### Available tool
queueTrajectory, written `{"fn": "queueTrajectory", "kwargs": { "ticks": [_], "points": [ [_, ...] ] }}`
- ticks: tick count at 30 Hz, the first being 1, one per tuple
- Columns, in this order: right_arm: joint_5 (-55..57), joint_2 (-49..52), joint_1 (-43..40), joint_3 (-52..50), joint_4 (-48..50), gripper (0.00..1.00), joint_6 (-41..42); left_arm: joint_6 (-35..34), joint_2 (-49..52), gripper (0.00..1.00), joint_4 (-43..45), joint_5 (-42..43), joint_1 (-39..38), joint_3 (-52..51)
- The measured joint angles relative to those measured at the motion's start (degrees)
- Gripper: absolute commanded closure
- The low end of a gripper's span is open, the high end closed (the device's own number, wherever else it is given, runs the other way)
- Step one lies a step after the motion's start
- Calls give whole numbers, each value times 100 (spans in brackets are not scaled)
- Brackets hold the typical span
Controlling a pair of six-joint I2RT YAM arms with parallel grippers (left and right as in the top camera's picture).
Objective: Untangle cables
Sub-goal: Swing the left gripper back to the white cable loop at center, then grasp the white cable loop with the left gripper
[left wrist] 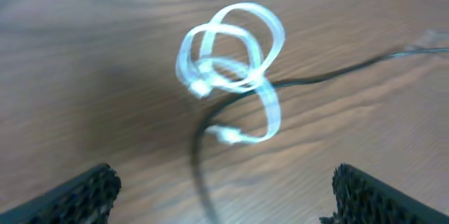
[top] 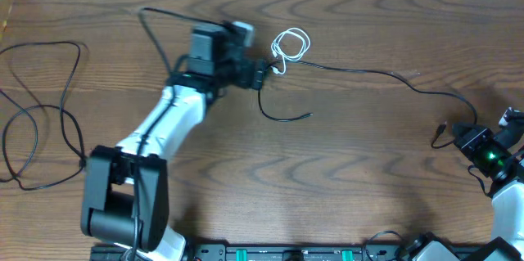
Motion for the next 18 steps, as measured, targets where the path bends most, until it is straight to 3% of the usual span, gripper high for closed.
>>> {"fn": "queueTrajectory", "kwargs": {
  "ticks": [8,18],
  "points": [
    [2,0,0,0,-2,99,0,-68,0,2,562,-306,-739,0],
    [4,0,0,0,-57,99,-44,-400,96,2,772,-378,-920,0]
  ]
}}
